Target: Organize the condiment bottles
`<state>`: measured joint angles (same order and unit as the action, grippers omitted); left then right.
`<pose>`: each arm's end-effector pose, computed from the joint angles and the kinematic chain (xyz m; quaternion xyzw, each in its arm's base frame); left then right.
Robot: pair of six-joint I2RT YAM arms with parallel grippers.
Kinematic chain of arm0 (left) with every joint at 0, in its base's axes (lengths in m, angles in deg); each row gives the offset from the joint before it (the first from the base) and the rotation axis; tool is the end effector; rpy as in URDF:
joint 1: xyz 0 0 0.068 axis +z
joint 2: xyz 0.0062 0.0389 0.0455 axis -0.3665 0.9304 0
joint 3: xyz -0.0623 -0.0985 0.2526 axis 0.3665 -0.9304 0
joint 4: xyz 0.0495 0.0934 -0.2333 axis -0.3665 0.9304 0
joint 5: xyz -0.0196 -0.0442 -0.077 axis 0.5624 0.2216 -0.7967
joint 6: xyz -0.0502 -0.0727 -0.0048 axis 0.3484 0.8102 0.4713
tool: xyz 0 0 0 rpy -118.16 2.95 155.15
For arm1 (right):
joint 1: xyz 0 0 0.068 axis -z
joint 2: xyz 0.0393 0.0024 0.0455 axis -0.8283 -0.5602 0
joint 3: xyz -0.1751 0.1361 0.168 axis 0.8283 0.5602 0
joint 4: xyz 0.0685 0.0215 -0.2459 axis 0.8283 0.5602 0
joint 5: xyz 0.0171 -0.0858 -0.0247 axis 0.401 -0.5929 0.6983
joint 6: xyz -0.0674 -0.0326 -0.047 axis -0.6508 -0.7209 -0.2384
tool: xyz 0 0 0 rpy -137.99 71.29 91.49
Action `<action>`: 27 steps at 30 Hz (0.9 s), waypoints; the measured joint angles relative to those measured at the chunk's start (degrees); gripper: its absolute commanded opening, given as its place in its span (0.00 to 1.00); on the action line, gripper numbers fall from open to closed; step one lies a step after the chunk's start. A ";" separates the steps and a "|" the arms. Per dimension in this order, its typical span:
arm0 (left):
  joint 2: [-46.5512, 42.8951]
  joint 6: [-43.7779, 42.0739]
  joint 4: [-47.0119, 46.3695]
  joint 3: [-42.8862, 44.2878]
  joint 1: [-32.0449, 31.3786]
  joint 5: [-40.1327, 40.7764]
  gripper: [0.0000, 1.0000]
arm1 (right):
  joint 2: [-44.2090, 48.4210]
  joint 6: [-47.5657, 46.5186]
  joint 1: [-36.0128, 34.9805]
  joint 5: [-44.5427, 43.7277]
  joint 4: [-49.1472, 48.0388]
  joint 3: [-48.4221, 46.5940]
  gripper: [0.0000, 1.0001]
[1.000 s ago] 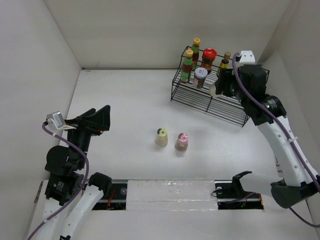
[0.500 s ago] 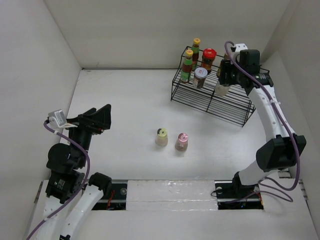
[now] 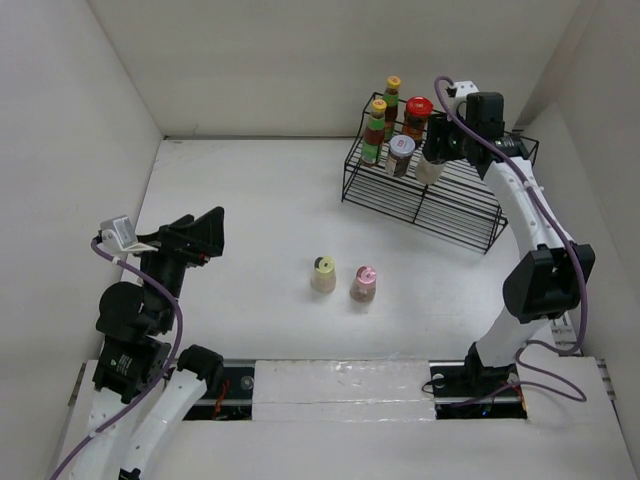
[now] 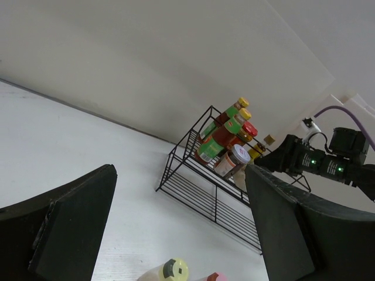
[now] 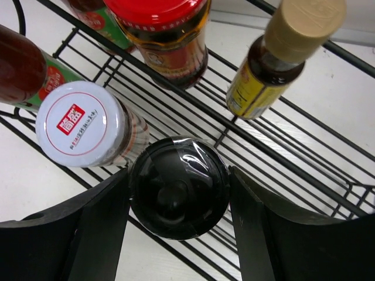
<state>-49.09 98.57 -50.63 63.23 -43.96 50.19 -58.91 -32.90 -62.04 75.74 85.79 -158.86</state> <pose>0.0934 -0.0218 0.4227 -0.1220 0.5625 -0.3136 0.7552 0.4202 0.0521 0.3639 -0.0811 0.8683 0.0585 0.4859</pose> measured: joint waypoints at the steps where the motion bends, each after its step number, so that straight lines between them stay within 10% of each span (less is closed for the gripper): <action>1: 0.00 -0.09 0.00 0.02 0.00 0.00 0.87 | -0.42 0.02 -0.20 0.02 -0.24 -0.02 0.63; 14: 0.02 -0.15 0.00 0.02 0.00 0.02 0.87 | 3.21 0.46 -1.81 -2.58 -1.51 1.09 0.92; 17: 0.15 -0.15 0.00 0.02 0.00 0.02 0.87 | 10.99 0.33 -4.46 -5.11 -5.62 5.88 0.83; 21: 0.59 -0.15 -0.02 0.02 0.00 0.09 0.87 | 23.78 -1.55 -12.96 -3.82 -12.15 14.56 0.42; 27: 2.27 -0.15 0.00 0.02 0.00 0.20 0.87 | 26.80 -4.90 -28.92 3.52 -14.99 21.66 0.90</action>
<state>-46.82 98.42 -50.63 63.25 -43.96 50.38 -32.11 -37.80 -90.95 79.26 70.80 -137.20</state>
